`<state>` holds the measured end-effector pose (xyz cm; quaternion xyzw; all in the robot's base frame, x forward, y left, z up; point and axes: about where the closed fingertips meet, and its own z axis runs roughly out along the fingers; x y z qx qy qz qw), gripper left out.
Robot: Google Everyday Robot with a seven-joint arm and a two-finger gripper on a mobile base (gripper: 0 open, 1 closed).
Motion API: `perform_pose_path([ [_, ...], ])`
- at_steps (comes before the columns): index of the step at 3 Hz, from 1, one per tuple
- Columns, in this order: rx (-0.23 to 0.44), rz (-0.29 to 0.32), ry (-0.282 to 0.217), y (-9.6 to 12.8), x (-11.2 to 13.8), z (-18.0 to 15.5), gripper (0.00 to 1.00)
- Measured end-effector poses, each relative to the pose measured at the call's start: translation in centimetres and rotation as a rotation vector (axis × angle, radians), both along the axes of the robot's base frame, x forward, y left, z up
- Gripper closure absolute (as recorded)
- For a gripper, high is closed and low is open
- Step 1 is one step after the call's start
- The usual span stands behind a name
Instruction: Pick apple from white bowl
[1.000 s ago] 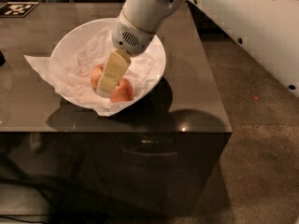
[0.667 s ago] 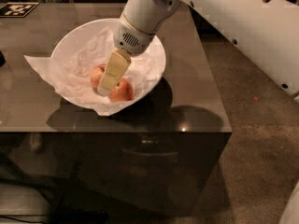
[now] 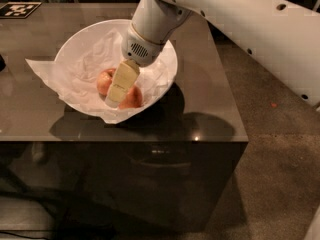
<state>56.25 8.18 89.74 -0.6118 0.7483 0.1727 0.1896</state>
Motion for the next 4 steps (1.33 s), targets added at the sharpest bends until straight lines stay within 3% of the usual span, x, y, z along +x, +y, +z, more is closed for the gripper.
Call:
perform_pose_path([
  [1,-0.018,-0.015,0.01,-0.2,0.3,-2.3,0.0],
  [2,-0.018,-0.008,0.012,-0.2,0.2,-2.4,0.0],
  [3,-0.008,0.023,-0.009,-0.8,0.6,0.3,0.0],
  [4,-0.008,0.023,-0.009,-0.8,0.6,0.3,0.0],
])
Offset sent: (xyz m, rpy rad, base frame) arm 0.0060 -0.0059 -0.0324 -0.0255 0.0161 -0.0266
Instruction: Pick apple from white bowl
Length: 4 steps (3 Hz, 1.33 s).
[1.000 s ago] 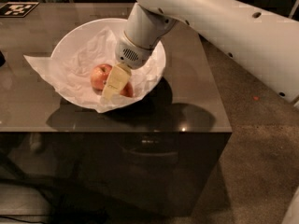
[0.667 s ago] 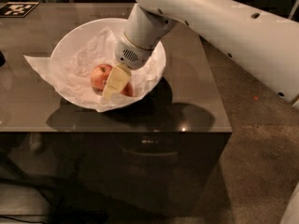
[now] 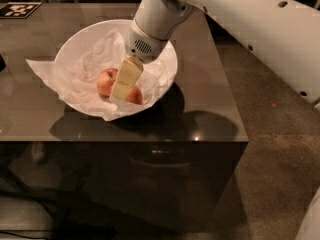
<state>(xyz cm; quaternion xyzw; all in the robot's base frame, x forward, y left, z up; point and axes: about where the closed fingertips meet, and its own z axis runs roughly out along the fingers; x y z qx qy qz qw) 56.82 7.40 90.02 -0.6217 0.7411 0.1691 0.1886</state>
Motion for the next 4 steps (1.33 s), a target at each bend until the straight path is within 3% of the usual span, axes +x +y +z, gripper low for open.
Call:
perform_pose_path([
  [2,0.026,-0.029,-0.026,-1.2,1.2,-1.1,0.0],
  [4,0.022,0.016,0.014,-1.9,0.4,-3.8,0.0],
])
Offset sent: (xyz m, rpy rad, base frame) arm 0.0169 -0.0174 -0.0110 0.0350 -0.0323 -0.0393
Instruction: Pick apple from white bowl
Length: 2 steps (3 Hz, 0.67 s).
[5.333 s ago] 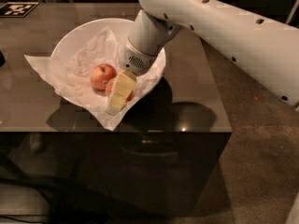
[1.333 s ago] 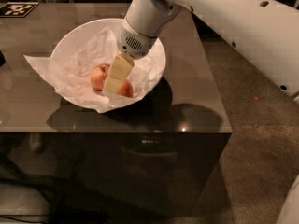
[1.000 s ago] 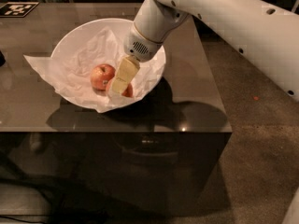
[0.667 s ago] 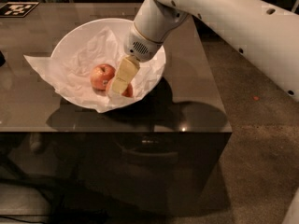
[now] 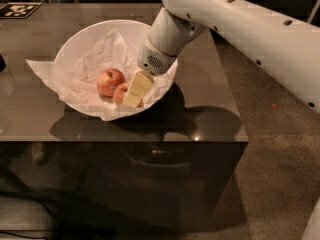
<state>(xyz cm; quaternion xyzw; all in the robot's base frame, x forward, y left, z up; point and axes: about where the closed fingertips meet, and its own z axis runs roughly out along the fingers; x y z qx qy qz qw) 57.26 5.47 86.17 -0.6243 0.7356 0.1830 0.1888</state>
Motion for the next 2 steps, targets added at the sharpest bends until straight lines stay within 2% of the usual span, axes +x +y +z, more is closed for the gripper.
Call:
perform_pose_path([
  [1,-0.005,0.005,0.02,0.06,-0.12,-0.45,0.0],
  [2,-0.007,0.007,0.037,0.36,-0.14,-0.87,0.19],
])
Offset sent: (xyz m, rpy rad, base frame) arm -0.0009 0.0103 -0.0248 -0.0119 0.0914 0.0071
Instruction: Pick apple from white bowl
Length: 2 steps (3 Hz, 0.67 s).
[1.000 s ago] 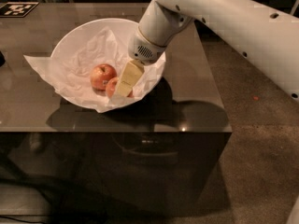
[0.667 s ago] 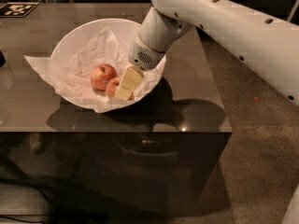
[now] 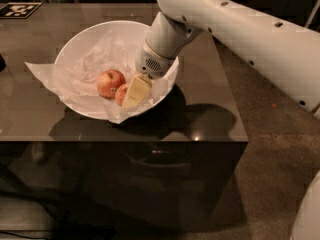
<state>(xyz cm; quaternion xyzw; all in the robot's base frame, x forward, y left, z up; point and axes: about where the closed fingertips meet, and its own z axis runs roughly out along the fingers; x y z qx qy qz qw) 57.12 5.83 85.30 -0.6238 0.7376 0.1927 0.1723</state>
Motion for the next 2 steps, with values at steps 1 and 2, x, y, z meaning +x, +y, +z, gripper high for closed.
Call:
perform_pose_path([
  [1,0.0,0.0,0.0,0.0,0.0,0.0,0.43],
  [2,0.0,0.0,0.0,0.01,0.0,0.0,0.66],
])
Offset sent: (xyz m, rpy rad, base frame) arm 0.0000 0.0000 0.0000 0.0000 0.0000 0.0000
